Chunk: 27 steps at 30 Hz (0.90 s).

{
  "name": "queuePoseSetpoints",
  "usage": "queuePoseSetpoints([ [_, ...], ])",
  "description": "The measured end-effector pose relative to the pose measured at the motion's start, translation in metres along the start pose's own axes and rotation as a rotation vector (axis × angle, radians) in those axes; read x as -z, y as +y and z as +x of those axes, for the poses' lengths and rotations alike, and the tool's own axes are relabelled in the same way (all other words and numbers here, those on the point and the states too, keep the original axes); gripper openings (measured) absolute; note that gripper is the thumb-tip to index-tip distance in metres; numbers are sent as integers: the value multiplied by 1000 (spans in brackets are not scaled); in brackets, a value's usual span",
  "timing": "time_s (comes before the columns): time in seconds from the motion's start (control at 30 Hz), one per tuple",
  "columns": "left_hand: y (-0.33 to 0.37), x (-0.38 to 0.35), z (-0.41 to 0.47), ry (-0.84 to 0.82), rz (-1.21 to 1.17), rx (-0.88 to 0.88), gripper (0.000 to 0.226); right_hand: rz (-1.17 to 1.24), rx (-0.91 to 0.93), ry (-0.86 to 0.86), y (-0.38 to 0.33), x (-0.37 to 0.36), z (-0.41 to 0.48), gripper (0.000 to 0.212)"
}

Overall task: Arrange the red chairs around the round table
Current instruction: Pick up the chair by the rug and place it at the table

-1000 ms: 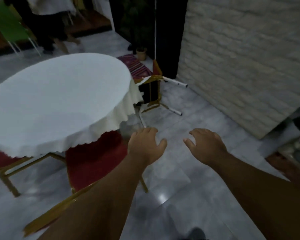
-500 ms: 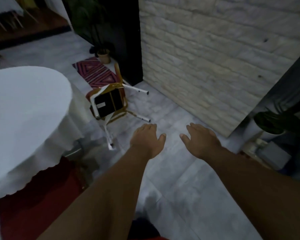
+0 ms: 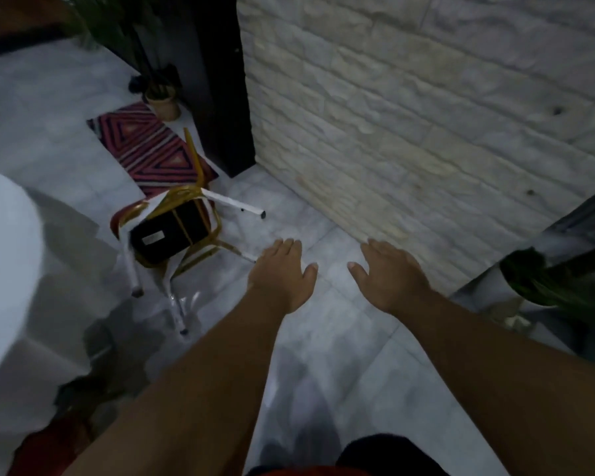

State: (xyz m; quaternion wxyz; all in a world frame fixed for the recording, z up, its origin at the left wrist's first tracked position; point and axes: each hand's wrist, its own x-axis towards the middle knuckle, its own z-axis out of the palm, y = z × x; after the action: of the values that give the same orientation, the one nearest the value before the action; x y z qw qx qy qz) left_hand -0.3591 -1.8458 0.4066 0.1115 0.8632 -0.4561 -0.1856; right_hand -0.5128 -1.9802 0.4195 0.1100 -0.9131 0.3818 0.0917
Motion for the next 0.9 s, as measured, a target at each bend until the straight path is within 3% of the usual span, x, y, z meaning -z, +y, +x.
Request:
queuePoseSetpoints([
  [0.43, 40, 34, 239, 25, -72, 208, 69, -72, 167, -82, 67, 63, 258, 64],
  [0.73, -12, 78, 390, 87, -123, 303, 70, -87, 290, -106, 25, 95, 445, 63],
  [0.9, -50, 98, 461, 42, -148, 336, 71, -119, 308, -136, -6, 109, 528, 63],
])
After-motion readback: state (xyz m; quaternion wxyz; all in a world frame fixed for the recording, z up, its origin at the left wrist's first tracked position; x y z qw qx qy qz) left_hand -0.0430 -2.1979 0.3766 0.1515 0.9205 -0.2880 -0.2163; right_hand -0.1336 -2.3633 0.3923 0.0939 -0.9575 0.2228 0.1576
